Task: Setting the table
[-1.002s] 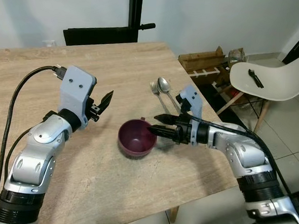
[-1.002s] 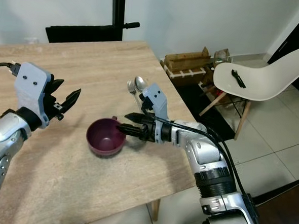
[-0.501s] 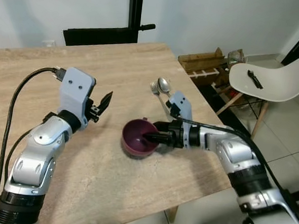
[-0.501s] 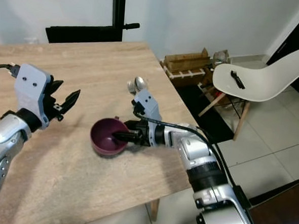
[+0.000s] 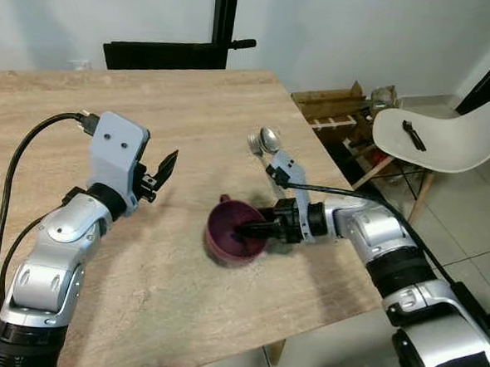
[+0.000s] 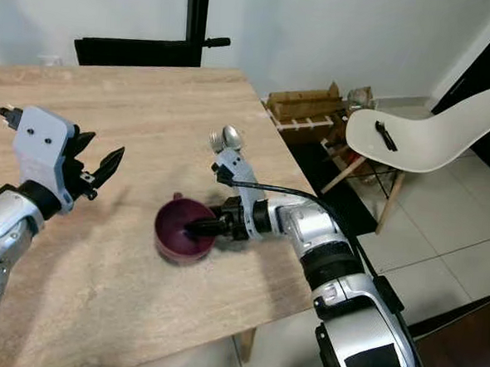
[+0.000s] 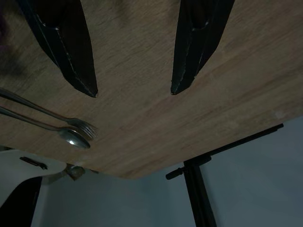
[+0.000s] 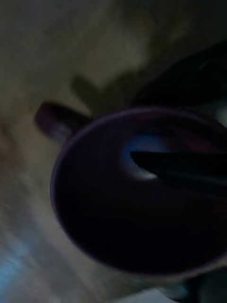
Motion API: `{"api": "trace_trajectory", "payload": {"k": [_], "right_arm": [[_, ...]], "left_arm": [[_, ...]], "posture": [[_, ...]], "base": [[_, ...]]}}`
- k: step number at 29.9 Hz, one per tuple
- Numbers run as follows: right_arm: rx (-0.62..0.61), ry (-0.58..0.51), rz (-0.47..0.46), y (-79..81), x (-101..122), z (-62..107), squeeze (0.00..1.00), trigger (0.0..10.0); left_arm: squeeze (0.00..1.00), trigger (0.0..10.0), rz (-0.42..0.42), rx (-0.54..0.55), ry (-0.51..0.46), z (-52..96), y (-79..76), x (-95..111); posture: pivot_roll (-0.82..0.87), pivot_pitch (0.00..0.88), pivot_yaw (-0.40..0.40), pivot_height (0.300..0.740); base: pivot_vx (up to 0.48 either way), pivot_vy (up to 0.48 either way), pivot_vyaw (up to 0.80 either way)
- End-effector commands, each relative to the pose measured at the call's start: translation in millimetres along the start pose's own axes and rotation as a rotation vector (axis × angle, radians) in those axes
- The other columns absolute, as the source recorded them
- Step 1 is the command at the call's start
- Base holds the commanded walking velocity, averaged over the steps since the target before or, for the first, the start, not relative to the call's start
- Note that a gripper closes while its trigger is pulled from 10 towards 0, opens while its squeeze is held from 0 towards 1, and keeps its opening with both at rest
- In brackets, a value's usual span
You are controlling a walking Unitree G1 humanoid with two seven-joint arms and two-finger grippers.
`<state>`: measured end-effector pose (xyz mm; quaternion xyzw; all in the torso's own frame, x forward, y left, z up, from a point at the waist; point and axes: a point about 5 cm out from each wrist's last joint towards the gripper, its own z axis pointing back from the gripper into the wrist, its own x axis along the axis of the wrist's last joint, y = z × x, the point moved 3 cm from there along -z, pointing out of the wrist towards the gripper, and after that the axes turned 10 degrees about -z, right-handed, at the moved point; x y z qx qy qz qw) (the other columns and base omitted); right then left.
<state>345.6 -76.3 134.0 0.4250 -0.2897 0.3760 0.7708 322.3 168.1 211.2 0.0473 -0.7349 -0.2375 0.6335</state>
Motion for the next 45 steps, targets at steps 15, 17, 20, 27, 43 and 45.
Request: {"api": "trace_trajectory", "payload": {"k": [15, 17, 20, 27, 43, 45], "right_arm": [[0.028, -0.084, -0.05, -0.8, 17, 11.2, 0.0, 0.0], [0.018, -0.119, -0.05, -1.4, 23, 13.4, 0.0, 0.0], [-0.035, -0.262, 0.0, -1.5, 43, 22.1, 0.0, 0.0], [-0.254, -0.597, 0.075, 1.4, 69, 48.3, 0.0, 10.0], [-1.101, -0.966, -0.068, 14.4, -18, 103.8, 0.0, 10.0], [-1.124, -0.979, -0.081, 13.9, -21, 107.4, 0.0, 10.0]], "left_arm": [[0.0, 10.0, -0.002, -0.007, 0.002, 1.3, -2.7, 2], [0.0, 10.0, -0.002, -0.009, 0.002, 0.9, -3.1, 2], [0.0, 10.0, 0.002, -0.009, 0.005, 1.3, -5.6, 1], [0.0, 10.0, 0.022, -0.018, 0.028, 0.4, -19.4, -4], [0.0, 10.0, 0.141, -0.066, 0.072, -16.0, -45.2, -12], [0.0, 10.0, 0.141, -0.063, 0.074, -16.6, -45.6, -13]], "posture": [[-0.01, 0.046, -0.075, 0.74], [-0.02, 0.046, -0.075, 0.74], [-0.01, 0.045, -0.074, 0.74], [-0.02, 0.044, -0.035, 0.74], [-0.16, 0.019, 0.098, 0.74], [-0.16, 0.014, 0.097, 0.74]], "base": [[0.0, 0.0, 0.0], [0.0, 0.0, 0.0], [0.0, 0.0, 0.0], [0.0, 0.0, 0.0], [0.0, 0.0, 0.0], [0.0, 0.0, 0.0]]}}
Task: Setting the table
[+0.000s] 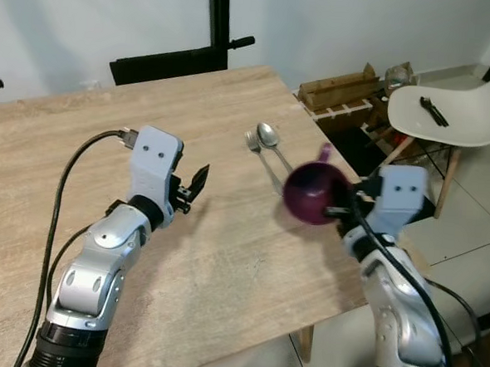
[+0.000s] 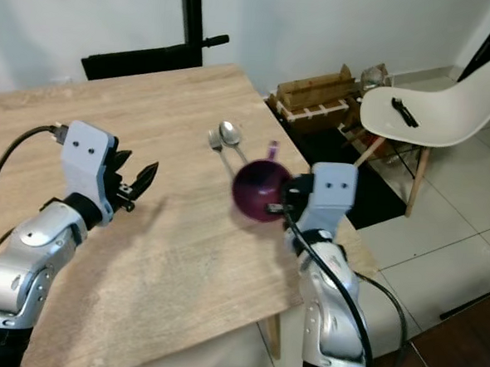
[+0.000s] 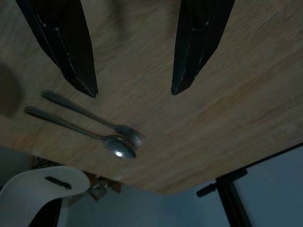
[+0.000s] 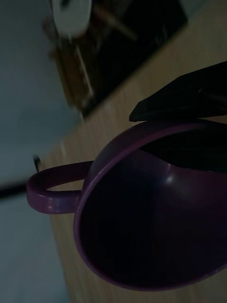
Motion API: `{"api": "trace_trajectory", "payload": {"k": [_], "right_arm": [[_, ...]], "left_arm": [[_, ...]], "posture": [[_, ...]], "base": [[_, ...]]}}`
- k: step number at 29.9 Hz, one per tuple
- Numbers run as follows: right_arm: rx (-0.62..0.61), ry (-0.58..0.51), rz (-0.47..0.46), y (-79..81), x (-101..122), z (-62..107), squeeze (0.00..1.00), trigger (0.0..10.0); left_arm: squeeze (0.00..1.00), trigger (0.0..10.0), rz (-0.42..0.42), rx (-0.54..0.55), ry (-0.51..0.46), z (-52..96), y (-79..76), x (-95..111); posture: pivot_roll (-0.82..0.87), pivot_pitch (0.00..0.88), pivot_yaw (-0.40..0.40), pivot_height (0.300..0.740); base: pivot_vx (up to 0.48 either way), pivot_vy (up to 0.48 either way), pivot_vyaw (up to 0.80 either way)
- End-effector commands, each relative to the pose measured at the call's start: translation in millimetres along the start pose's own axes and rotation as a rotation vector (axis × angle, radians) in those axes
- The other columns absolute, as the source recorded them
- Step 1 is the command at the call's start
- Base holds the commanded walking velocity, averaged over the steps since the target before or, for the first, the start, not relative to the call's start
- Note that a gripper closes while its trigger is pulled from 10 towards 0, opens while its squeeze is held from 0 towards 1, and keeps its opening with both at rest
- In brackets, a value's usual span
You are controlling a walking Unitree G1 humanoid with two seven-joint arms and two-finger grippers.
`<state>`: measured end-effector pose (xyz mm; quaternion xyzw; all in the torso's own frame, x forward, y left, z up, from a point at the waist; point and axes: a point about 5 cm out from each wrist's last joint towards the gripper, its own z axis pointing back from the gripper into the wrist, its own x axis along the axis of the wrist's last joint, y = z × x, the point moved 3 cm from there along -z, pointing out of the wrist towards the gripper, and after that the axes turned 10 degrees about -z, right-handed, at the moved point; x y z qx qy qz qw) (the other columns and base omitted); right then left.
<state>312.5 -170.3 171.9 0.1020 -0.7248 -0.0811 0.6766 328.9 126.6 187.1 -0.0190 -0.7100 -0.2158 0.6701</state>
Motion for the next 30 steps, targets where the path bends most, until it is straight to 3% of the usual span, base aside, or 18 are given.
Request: {"api": "trace_trajectory", "payload": {"k": [1, 30], "right_arm": [[-0.017, -0.026, -0.003, -0.9, 3, 3.3, 0.0, 10.0], [-0.082, -0.016, -0.027, -7.8, -4, 3.9, 0.0, 10.0]], "left_arm": [[0.0, 10.0, 0.001, 0.006, 0.017, -0.7, 0.1, -5], [0.0, 10.0, 0.021, 0.114, 0.055, 4.4, 4.1, -19]], "posture": [[-0.16, 0.014, 0.097, 0.74], [-0.15, 0.001, 0.059, 0.74]], "base": [[0.0, 0.0, 0.0], [0.0, 0.0, 0.0]]}}
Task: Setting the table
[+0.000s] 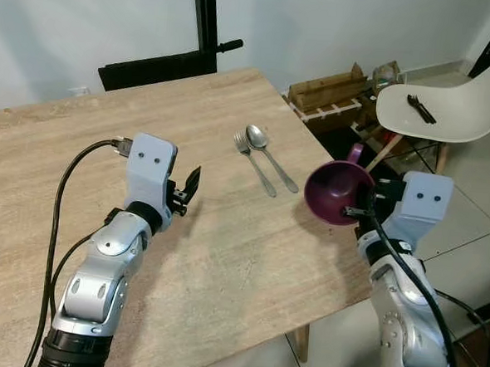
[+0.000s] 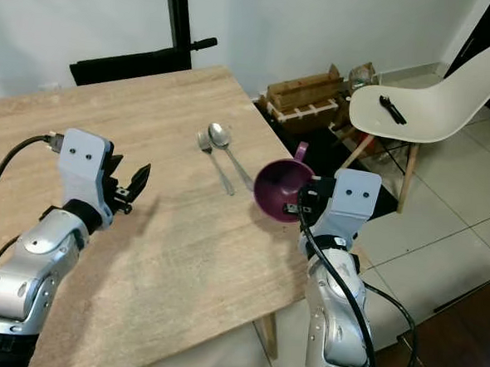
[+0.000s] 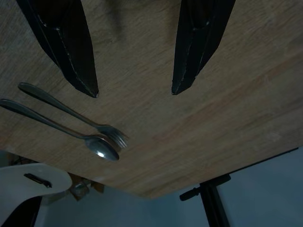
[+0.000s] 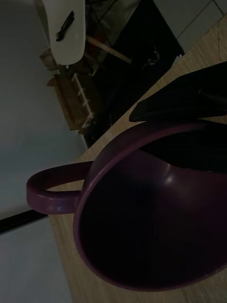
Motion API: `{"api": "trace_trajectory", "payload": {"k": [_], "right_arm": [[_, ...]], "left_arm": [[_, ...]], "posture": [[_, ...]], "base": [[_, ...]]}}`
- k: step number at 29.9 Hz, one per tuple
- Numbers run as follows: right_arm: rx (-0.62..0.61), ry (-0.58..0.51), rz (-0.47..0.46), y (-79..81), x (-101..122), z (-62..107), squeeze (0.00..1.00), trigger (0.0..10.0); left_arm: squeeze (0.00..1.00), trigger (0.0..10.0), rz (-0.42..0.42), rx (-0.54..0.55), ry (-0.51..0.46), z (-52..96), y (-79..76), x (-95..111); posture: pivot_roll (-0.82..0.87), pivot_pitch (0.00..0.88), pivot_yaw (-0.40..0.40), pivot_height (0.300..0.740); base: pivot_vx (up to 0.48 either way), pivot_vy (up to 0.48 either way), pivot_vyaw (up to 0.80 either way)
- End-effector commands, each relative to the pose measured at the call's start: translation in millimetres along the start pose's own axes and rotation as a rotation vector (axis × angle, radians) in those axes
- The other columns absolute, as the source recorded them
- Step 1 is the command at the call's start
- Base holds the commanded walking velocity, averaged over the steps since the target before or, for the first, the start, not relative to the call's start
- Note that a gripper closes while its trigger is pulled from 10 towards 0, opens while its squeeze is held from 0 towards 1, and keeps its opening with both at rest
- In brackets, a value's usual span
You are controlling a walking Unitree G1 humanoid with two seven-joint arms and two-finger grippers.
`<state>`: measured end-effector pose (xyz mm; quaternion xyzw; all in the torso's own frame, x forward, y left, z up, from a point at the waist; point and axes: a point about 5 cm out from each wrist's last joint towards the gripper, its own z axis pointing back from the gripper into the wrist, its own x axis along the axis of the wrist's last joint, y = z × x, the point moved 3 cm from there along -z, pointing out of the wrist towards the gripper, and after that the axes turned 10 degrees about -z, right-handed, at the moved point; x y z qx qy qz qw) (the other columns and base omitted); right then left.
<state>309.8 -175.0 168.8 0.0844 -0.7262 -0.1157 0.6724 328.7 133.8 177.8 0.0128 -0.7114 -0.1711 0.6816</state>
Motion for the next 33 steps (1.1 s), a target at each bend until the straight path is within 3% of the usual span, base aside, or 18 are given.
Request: {"api": "trace_trajectory", "payload": {"k": [1, 33], "right_arm": [[-0.009, 0.002, -0.005, -2.7, -2.4, 0.7, 0.0, 10.0], [-0.032, 0.013, -0.005, -9.6, -5.7, 0.8, 0.0, 10.0]], "left_arm": [[0.0, 10.0, 0.002, 0.006, 0.028, 1.5, 0.4, -8.1], [0.0, 10.0, 0.033, 0.012, 0.019, -0.8, 2.8, -5.1]], "posture": [[-0.15, 0.001, 0.059, 0.74], [-0.15, 0.005, 0.061, 0.74]], "base": [[0.0, 0.0, 0.0], [-0.4, 0.0, 0.0]]}}
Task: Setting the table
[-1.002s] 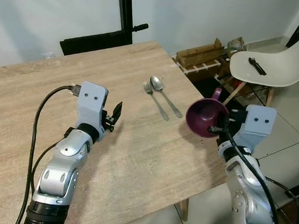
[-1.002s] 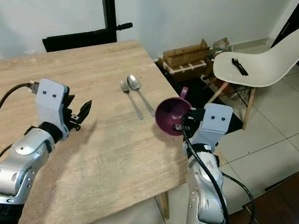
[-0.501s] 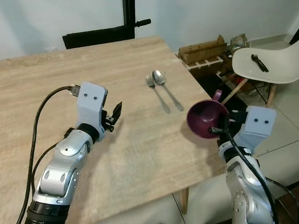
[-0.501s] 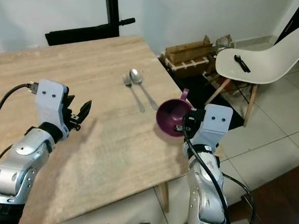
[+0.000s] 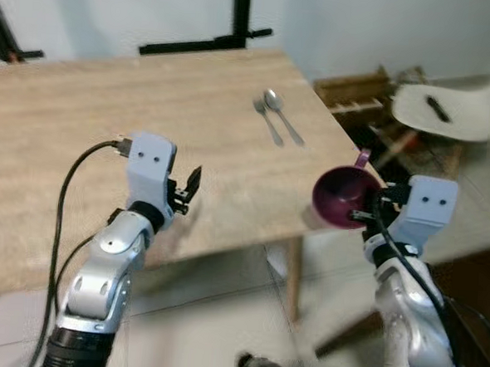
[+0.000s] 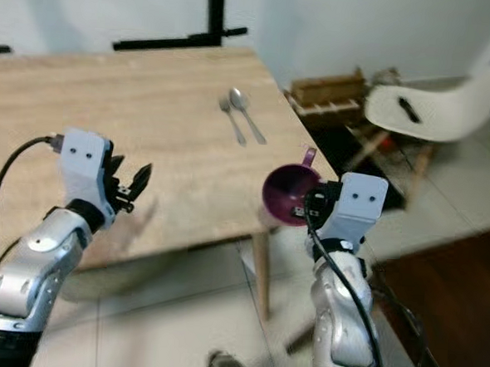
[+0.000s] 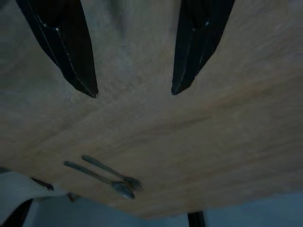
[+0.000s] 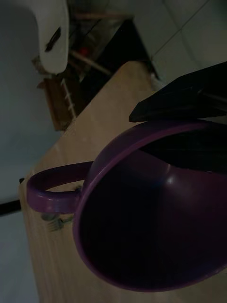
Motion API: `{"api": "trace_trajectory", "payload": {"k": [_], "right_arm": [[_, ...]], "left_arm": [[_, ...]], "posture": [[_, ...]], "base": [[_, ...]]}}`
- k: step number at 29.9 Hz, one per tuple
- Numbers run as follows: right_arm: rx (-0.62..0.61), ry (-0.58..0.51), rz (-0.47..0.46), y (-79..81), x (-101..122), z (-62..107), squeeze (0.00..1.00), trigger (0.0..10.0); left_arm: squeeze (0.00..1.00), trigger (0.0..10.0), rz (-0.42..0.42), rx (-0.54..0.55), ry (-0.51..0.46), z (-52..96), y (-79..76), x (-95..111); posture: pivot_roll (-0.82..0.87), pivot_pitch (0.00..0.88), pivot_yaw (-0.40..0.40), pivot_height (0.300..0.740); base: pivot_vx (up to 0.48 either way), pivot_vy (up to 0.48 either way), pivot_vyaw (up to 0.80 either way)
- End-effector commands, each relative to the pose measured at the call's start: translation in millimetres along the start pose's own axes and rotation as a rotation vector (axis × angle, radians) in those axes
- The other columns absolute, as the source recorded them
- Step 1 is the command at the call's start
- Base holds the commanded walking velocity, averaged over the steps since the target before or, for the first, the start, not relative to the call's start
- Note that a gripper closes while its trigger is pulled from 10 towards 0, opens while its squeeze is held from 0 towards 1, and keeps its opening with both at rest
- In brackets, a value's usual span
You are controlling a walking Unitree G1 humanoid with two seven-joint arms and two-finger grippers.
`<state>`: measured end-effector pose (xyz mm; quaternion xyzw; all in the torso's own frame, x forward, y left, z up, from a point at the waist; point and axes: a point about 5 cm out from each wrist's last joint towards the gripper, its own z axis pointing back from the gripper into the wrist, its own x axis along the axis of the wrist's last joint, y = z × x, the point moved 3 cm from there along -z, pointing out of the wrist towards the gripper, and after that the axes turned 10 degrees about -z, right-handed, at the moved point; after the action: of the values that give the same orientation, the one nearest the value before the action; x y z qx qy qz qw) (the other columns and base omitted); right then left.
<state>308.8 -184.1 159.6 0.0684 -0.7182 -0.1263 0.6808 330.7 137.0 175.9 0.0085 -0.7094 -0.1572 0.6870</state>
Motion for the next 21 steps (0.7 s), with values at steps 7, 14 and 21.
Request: {"api": "trace_trajectory", "payload": {"k": [7, 14, 21], "right_arm": [[0.009, -0.004, -0.013, 1.8, -0.2, -0.2, 0.0, 10.0], [0.009, -0.003, -0.01, 2.0, -0.7, -0.3, 0.0, 10.0], [0.006, -0.005, -0.012, 1.4, -0.6, -0.4, 0.0, 10.0]], "left_arm": [[0.0, 10.0, 0.008, 0.001, 0.009, 0.0, -0.1, -2.2], [0.0, 10.0, 0.012, 0.004, 0.011, -1.0, 0.6, -2.3], [0.0, 10.0, 0.012, 0.008, 0.022, -2.8, 0.9, -2.9]], "posture": [[-0.15, 0.005, 0.061, 0.74], [-0.15, 0.004, 0.062, 0.74], [-0.15, 0.002, 0.065, 0.74]], "base": [[-0.419, 0.0, 0.0], [-0.335, 0.0, 0.0], [0.0, 0.0, 0.0]]}}
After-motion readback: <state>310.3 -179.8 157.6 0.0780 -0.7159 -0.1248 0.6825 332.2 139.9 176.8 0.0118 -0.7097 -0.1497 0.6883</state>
